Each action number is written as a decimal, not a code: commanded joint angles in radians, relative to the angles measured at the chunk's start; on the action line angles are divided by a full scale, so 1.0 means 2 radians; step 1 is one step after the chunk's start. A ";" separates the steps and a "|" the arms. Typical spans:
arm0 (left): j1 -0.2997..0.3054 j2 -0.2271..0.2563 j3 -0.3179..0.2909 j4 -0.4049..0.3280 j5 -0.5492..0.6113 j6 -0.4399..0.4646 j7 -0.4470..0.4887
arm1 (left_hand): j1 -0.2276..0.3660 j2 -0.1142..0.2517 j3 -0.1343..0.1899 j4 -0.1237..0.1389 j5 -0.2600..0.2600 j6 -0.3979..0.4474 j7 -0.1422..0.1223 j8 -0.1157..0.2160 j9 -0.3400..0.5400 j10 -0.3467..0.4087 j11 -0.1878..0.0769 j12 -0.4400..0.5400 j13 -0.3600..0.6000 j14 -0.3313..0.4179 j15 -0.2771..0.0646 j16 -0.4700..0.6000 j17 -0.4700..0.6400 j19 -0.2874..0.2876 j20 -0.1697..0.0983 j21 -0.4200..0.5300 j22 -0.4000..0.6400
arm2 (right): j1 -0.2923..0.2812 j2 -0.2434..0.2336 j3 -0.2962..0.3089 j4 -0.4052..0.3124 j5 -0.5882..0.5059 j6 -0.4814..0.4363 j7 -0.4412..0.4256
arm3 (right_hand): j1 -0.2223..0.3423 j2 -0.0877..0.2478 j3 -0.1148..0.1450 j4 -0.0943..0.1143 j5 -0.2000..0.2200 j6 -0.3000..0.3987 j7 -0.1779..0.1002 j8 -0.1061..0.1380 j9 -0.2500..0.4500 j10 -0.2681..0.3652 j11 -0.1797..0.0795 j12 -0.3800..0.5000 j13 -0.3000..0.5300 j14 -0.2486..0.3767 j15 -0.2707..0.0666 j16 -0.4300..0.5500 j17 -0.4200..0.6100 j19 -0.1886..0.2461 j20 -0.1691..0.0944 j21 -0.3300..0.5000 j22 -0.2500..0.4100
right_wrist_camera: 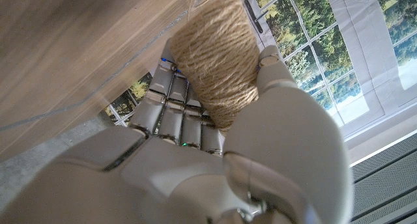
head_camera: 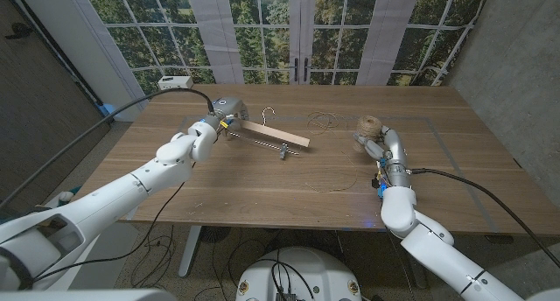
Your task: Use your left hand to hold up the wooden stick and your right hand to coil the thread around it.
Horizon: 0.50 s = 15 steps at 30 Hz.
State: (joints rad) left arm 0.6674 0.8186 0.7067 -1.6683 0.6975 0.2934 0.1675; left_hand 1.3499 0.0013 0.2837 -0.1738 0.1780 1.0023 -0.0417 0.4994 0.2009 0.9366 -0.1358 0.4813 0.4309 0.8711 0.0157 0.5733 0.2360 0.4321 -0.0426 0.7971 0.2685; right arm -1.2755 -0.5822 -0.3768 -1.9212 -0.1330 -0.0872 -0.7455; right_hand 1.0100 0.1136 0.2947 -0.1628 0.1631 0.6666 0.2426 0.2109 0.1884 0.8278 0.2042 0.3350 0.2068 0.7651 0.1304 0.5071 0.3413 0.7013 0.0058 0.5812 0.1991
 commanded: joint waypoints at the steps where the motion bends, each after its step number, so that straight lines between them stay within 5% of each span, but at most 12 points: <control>1: 0.025 0.010 -0.023 -0.035 0.012 0.019 0.042 | 0.048 0.047 0.001 0.004 0.001 0.052 -0.011 0.024 0.002 0.012 -0.005 -0.002 0.003 0.070 -0.129 -0.001 0.073 -0.003 0.001 0.007 0.002 | 0.014 -0.016 0.004 -0.022 -0.027 -0.019 0.011 | 0.018 0.036 0.075 0.055 0.004 0.150 -0.109 0.002 0.002 0.082 -0.061 0.005 0.004 0.114 -0.137 0.004 0.029 -0.017 -0.012 0.006 0.001; 15: 0.050 0.019 -0.045 -0.069 0.030 0.042 0.071 | 0.053 0.046 -0.001 0.004 0.000 0.057 -0.011 0.023 0.000 0.013 -0.005 -0.004 0.005 0.071 -0.129 -0.004 0.076 -0.010 0.001 0.016 0.004 | 0.051 -0.036 -0.002 -0.041 -0.063 -0.042 0.041 | 0.020 0.034 0.076 0.053 0.005 0.160 -0.109 0.002 0.003 0.091 -0.062 0.008 0.011 0.124 -0.141 0.008 0.035 -0.019 -0.015 0.012 0.000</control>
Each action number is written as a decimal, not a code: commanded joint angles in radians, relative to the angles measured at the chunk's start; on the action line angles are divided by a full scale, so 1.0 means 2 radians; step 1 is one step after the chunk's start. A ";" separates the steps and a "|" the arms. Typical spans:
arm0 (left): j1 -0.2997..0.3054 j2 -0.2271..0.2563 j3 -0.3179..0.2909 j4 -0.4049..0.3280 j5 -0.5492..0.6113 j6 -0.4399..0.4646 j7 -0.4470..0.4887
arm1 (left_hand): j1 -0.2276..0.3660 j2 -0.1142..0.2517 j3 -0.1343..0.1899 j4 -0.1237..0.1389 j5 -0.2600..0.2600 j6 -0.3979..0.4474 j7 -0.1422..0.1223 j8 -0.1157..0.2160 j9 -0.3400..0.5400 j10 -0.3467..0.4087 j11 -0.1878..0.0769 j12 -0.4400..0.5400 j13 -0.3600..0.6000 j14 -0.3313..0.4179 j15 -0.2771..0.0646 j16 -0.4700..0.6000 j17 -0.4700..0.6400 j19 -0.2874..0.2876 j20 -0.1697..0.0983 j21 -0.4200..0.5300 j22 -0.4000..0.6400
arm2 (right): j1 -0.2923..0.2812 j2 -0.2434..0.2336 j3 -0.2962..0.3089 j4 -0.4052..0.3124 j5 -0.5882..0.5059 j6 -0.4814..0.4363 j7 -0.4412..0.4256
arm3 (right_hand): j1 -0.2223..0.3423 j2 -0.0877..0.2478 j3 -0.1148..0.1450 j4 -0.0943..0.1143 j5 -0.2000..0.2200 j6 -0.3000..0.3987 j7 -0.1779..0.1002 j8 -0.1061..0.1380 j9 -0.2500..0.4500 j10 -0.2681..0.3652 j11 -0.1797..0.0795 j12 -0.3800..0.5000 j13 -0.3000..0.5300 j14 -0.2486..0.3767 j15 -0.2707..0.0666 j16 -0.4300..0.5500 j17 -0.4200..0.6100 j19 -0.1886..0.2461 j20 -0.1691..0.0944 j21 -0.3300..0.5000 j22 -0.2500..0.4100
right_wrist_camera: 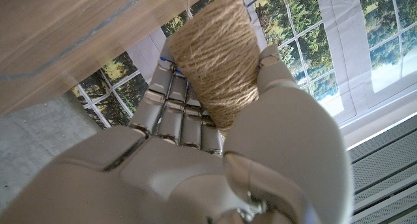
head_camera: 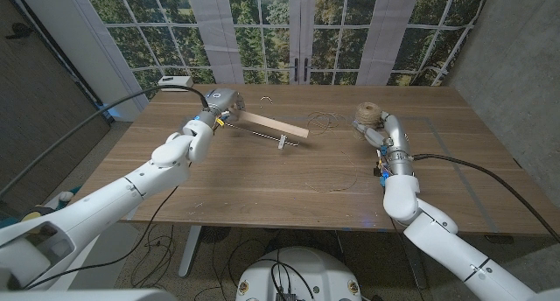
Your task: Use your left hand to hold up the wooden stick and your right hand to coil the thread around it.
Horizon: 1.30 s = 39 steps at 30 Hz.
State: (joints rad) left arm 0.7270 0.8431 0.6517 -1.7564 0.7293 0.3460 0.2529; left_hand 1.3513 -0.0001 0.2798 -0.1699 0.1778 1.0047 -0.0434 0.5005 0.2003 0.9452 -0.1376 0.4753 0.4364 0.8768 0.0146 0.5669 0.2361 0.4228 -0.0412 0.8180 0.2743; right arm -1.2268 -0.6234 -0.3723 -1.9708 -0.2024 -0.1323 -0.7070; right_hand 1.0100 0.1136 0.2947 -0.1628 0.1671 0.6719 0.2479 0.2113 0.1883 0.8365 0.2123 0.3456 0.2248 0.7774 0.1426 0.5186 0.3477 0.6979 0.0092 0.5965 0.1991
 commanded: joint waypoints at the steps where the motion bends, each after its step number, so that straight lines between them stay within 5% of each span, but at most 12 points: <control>1: 0.021 0.008 -0.018 -0.029 0.016 0.020 0.026 | 0.052 0.047 0.000 0.003 0.000 0.057 -0.010 0.022 0.001 0.009 -0.004 -0.001 0.002 0.068 -0.128 -0.001 0.076 -0.005 0.000 0.006 0.001 | 0.029 -0.017 -0.005 -0.017 -0.030 -0.022 0.024 | 0.020 0.034 0.076 0.053 0.003 0.157 -0.112 0.002 0.003 0.086 -0.066 0.003 0.002 0.118 -0.147 0.002 0.032 -0.017 -0.017 0.005 0.000; 12: 0.028 0.006 -0.022 -0.040 0.039 0.028 0.045 | 0.055 0.047 -0.001 0.004 -0.001 0.057 -0.012 0.021 0.000 0.009 -0.005 -0.004 0.004 0.069 -0.128 -0.003 0.078 -0.009 -0.001 0.013 0.002 | 0.054 -0.024 -0.005 -0.024 -0.045 -0.024 0.042 | 0.019 0.033 0.076 0.053 0.004 0.158 -0.113 0.001 0.003 0.089 -0.067 0.004 0.004 0.119 -0.149 0.000 0.033 -0.020 -0.018 0.008 0.000; 39: -0.011 -0.062 -0.002 0.020 0.040 0.014 0.114 | 0.058 0.044 -0.006 0.005 0.001 0.065 -0.005 0.018 -0.001 0.021 -0.001 -0.007 0.005 0.080 -0.128 -0.005 0.084 -0.004 0.001 0.038 0.002 | 0.138 -0.017 -0.030 -0.008 -0.078 -0.004 0.083 | 0.018 0.033 0.076 0.052 0.004 0.160 -0.115 -0.002 0.003 0.092 -0.070 0.001 0.006 0.123 -0.152 -0.003 0.036 -0.025 -0.020 0.018 -0.001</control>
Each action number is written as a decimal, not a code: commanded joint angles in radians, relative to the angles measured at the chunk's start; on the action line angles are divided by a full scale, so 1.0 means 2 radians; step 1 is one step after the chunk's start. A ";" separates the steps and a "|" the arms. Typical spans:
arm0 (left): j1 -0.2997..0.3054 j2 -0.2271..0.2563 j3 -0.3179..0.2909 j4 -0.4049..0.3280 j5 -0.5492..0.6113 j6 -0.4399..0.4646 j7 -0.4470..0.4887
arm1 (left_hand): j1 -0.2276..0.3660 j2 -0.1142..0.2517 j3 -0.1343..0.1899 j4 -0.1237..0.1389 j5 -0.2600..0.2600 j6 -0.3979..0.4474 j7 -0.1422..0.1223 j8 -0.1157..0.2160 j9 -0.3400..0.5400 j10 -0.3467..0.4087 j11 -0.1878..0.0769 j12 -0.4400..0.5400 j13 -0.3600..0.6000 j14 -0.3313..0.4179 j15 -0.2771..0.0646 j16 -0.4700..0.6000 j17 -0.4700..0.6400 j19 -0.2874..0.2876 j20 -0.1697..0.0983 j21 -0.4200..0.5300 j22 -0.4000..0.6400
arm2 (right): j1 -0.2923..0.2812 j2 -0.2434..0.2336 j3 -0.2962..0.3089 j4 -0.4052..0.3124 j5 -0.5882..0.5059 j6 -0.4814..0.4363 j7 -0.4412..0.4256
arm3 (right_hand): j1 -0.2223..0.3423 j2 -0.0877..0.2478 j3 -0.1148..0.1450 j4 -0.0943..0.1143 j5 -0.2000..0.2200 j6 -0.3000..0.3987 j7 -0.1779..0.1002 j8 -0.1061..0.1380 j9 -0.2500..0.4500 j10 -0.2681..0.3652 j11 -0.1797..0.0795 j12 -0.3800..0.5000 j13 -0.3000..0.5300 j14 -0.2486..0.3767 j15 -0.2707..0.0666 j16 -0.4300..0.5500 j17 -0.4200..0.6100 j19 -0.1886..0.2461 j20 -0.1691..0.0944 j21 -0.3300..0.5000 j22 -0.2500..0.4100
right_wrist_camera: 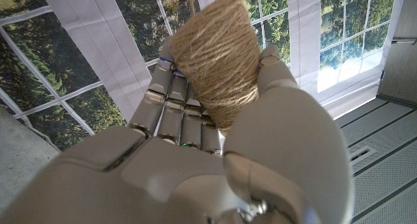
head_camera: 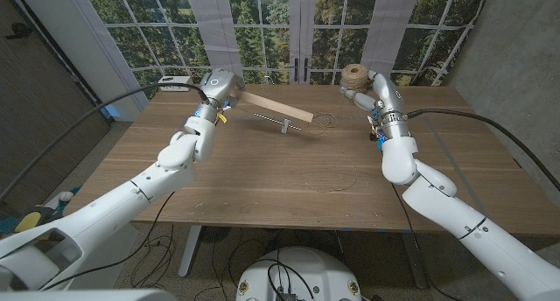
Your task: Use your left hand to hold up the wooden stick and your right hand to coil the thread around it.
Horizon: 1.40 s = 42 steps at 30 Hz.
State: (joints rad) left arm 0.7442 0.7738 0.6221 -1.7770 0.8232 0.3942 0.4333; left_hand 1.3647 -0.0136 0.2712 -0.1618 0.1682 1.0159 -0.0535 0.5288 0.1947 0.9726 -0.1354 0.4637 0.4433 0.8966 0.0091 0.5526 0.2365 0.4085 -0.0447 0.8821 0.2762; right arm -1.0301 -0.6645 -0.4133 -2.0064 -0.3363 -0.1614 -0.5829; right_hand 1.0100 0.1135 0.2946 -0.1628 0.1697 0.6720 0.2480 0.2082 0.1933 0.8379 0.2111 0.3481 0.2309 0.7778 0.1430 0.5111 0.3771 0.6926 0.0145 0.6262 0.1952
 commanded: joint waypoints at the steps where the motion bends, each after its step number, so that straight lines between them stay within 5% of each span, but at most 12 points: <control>1: -0.021 -0.030 0.013 0.032 -0.010 -0.011 0.025 | 0.052 0.050 -0.002 0.001 0.006 0.060 0.000 0.004 0.002 0.008 -0.003 -0.001 0.001 0.071 -0.126 0.002 0.083 0.003 0.003 0.007 0.001 | 0.044 0.004 -0.011 0.010 -0.013 0.010 0.023 | 0.018 0.032 0.076 0.052 0.003 0.161 -0.114 0.000 0.001 0.092 -0.070 0.000 0.003 0.123 -0.152 0.000 0.022 -0.022 -0.022 0.004 0.001; 17: -0.064 -0.068 0.041 0.081 -0.025 -0.024 0.038 | 0.054 0.047 -0.003 -0.001 0.013 0.068 0.005 0.000 0.000 0.011 0.002 -0.003 0.006 0.076 -0.125 0.000 0.088 0.004 0.007 0.022 -0.002 | 0.096 0.008 -0.028 0.026 -0.029 0.023 0.054 | 0.017 0.032 0.076 0.052 0.003 0.165 -0.116 0.000 0.001 0.094 -0.071 -0.001 0.005 0.125 -0.156 -0.001 0.025 -0.025 -0.024 0.010 0.001; 42: -0.109 -0.128 0.083 0.134 -0.035 0.007 0.061 | 0.057 0.043 -0.003 -0.002 0.022 0.074 0.010 -0.006 -0.001 0.019 0.003 -0.007 0.010 0.082 -0.125 -0.004 0.096 0.005 0.007 0.042 -0.007 | 0.119 -0.001 -0.027 0.008 -0.055 0.057 0.075 | 0.015 0.031 0.076 0.051 0.004 0.168 -0.119 0.000 0.002 0.098 -0.075 -0.003 0.006 0.130 -0.160 -0.003 0.027 -0.028 -0.026 0.018 0.000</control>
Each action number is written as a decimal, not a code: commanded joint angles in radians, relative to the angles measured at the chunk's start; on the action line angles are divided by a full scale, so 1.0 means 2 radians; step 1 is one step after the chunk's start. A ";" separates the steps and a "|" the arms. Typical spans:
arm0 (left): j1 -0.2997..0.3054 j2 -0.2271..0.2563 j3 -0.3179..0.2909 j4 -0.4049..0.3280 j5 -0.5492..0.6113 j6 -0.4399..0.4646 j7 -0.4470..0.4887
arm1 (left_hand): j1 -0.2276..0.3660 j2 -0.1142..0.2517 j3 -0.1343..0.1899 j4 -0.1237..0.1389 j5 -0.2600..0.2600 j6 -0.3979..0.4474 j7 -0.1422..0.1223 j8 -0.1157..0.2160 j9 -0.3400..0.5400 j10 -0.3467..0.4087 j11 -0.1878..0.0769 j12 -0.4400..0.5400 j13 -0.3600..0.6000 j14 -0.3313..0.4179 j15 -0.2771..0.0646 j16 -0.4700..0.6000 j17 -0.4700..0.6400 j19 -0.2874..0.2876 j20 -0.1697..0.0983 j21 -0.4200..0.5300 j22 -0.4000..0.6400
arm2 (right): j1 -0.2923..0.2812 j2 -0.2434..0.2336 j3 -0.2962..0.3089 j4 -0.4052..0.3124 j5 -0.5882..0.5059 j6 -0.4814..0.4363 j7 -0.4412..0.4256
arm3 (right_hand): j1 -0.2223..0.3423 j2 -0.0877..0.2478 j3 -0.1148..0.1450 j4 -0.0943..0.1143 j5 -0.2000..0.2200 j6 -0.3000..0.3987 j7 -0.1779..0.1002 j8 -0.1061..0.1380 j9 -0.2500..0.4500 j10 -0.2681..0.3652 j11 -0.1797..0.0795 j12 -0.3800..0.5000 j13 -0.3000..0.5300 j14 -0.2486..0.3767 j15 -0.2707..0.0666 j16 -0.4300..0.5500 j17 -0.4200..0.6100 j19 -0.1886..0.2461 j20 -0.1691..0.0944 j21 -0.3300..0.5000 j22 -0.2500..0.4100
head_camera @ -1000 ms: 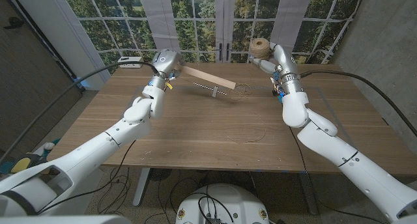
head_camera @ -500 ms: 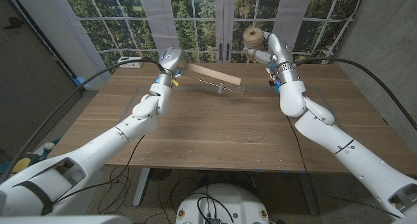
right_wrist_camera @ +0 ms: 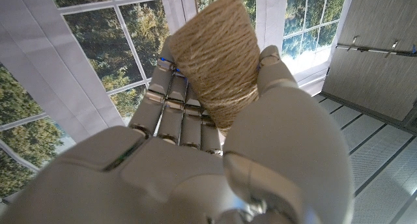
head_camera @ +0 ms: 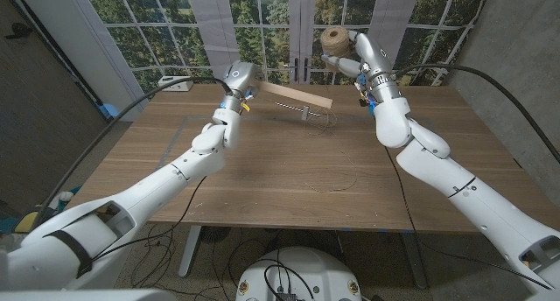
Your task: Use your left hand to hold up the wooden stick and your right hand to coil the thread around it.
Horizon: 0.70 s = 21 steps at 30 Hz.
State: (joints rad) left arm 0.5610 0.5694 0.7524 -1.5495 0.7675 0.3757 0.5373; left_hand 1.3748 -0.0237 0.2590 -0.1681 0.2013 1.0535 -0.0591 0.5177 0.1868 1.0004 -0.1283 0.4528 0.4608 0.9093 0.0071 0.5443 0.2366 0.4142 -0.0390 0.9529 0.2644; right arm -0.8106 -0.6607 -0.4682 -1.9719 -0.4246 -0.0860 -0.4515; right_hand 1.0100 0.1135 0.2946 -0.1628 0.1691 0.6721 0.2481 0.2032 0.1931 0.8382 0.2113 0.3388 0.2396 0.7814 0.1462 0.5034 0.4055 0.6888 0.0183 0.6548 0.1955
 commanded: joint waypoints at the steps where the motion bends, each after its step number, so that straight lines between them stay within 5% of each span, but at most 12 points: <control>1: -0.018 -0.030 0.018 0.023 -0.008 0.017 0.016 | 0.052 0.047 0.003 0.001 0.006 0.055 0.013 -0.001 0.003 0.005 -0.001 -0.002 0.002 0.076 -0.124 0.000 0.096 0.002 0.004 0.007 -0.001 | 0.010 -0.003 0.001 -0.009 -0.011 0.021 0.010 | 0.015 0.031 0.076 0.051 0.004 0.168 -0.120 0.002 0.002 0.097 -0.075 0.001 0.001 0.127 -0.162 0.000 0.013 -0.026 -0.028 0.004 0.000; 21: -0.031 -0.082 0.020 0.068 -0.053 0.040 0.087 | 0.053 0.041 0.003 0.000 0.018 0.062 0.017 -0.008 0.002 0.011 0.001 -0.005 0.007 0.083 -0.124 -0.002 0.103 0.004 0.002 0.022 -0.009 | -0.001 -0.003 0.013 -0.027 -0.016 0.051 0.019 | 0.015 0.030 0.076 0.049 0.004 0.172 -0.121 0.003 0.002 0.104 -0.077 0.001 0.001 0.132 -0.162 -0.002 0.015 -0.028 -0.029 0.010 -0.001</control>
State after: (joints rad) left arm 0.5150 0.4551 0.7899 -1.4613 0.7100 0.4410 0.6425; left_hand 1.3878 -0.0366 0.2574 -0.1673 0.2267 1.0854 -0.0591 0.5056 0.1871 1.0095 -0.1268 0.4452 0.4710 0.9124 0.0070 0.5439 0.2366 0.4142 -0.0390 0.9906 0.2457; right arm -0.7913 -0.6629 -0.4604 -1.9990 -0.4492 -0.0081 -0.4232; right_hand 1.0100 0.1135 0.2946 -0.1628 0.1744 0.6795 0.2554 0.2037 0.1930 0.8471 0.2201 0.3367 0.2388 0.7885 0.1498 0.5029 0.4069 0.6869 0.0201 0.6697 0.1904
